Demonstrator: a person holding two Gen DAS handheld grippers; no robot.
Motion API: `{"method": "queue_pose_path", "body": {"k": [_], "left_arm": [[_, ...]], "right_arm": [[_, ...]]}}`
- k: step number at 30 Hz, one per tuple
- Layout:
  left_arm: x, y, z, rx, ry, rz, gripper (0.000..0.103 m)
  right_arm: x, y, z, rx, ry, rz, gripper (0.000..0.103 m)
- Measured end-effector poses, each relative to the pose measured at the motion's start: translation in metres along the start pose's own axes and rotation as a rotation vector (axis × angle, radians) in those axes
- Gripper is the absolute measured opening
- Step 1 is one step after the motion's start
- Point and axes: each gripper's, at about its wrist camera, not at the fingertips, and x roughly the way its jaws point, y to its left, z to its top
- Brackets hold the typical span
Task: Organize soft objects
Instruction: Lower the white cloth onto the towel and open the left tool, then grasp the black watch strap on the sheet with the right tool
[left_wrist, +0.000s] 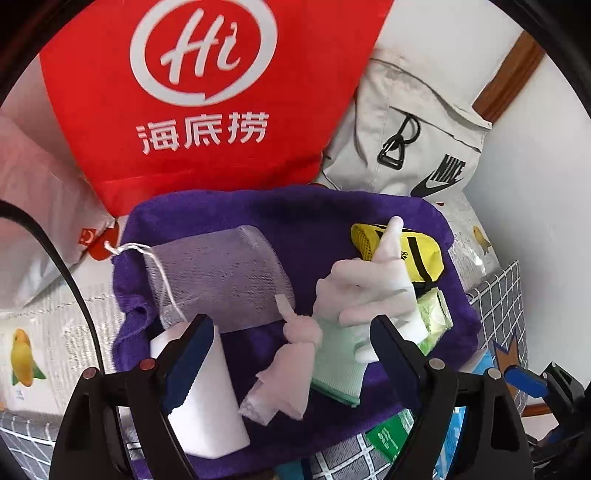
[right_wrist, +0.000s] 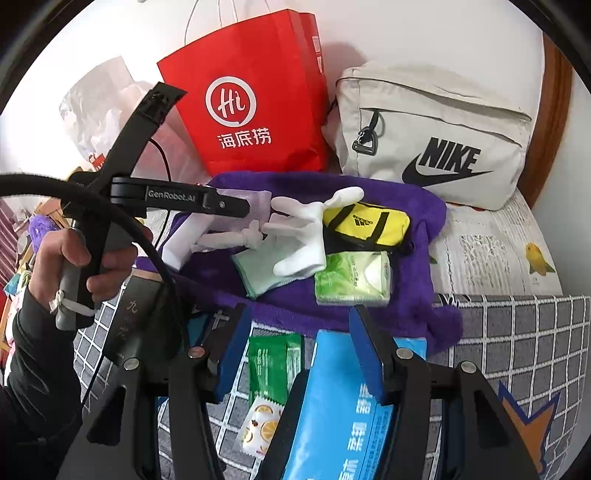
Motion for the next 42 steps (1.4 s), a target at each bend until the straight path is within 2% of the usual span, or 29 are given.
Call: {"method": "queue_pose_path", "body": {"k": [5, 11, 14, 19, 22, 29, 35, 37, 39, 40, 42], "left_arm": [[-0.022, -0.003, -0.007, 0.026, -0.030, 0.005, 0.086], [-0.053, -0.005, -0.031, 0.041, -0.052, -0.002, 0.086], [-0.065, -0.008, -0.044, 0.050, -0.055, -0.002, 0.086], [-0.082, -0.016, -0.068, 0.075, -0.074, 0.003, 0.086], [-0.091, -0.022, -0.083, 0.086, -0.078, 0.001, 0.086], [-0.107, -0.031, -0.115, 0.128, -0.081, 0.014, 0.086], [-0.115, -0.025, -0.134, 0.154, -0.081, 0.025, 0.086], [-0.115, -0.021, -0.140, 0.153, -0.075, 0.025, 0.086], [-0.113, -0.018, -0.144, 0.150, -0.069, 0.026, 0.086], [-0.112, -0.015, -0.146, 0.150, -0.066, 0.025, 0.086], [-0.110, -0.012, -0.151, 0.160, -0.060, 0.023, 0.086]], "right_arm": [[-0.014, 0.014, -0.017, -0.022, 0.012, 0.030, 0.055], [-0.034, 0.041, -0.057, -0.048, 0.051, 0.081, 0.055], [-0.041, 0.048, -0.086, -0.031, 0.077, 0.073, 0.054], [-0.039, 0.049, -0.124, 0.012, 0.118, 0.038, 0.041], [-0.032, 0.042, -0.142, 0.068, 0.130, 0.005, 0.037], [-0.016, 0.029, -0.161, 0.171, 0.115, -0.063, 0.036], [0.002, 0.036, -0.163, 0.201, 0.108, -0.096, 0.040], [0.008, 0.041, -0.162, 0.202, 0.100, -0.122, 0.050], [0.011, 0.047, -0.161, 0.192, 0.081, -0.164, 0.053], [0.014, 0.050, -0.160, 0.185, 0.073, -0.178, 0.058], [0.017, 0.056, -0.158, 0.158, 0.056, -0.201, 0.059]]}}
